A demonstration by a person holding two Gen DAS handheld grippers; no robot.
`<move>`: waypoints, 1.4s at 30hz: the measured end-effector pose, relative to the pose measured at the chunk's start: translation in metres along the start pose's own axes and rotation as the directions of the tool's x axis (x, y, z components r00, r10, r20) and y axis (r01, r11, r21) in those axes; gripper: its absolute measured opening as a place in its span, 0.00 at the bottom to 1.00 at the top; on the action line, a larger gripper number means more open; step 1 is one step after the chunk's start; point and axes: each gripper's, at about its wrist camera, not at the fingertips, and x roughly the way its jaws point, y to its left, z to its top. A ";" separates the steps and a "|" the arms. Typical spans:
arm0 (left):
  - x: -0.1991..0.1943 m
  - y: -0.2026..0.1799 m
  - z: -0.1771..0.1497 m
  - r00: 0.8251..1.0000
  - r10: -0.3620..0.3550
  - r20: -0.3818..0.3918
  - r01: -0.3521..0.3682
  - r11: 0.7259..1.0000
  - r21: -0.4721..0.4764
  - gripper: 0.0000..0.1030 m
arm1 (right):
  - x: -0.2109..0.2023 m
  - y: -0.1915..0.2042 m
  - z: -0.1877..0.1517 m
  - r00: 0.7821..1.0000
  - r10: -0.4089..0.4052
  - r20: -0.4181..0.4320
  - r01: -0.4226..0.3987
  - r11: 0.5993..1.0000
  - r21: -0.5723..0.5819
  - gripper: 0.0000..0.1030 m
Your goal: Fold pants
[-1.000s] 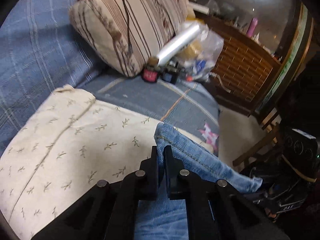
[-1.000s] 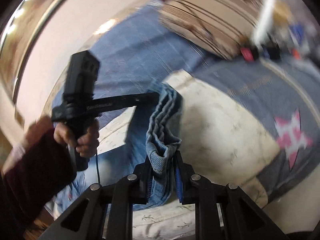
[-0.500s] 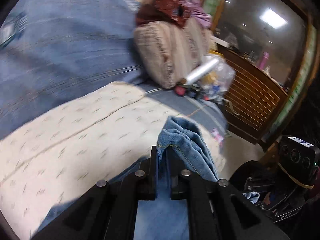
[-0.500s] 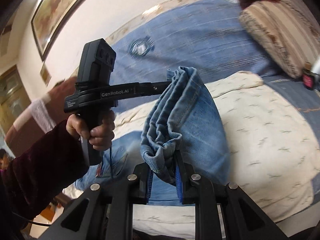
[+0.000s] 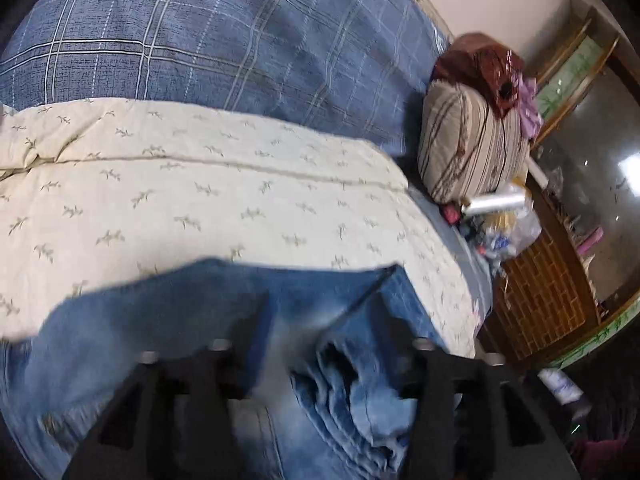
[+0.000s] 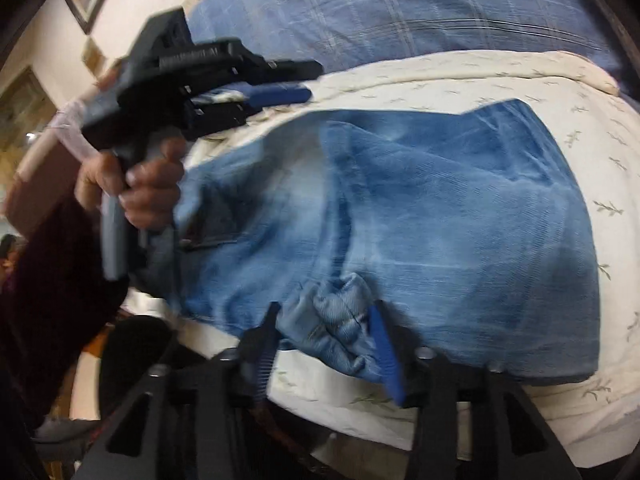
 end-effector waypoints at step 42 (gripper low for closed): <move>0.025 -0.001 -0.018 0.983 0.134 -0.128 -0.160 0.962 -0.222 0.10 | -0.028 -0.055 0.003 0.999 -0.013 0.040 0.009 0.994 0.110 0.60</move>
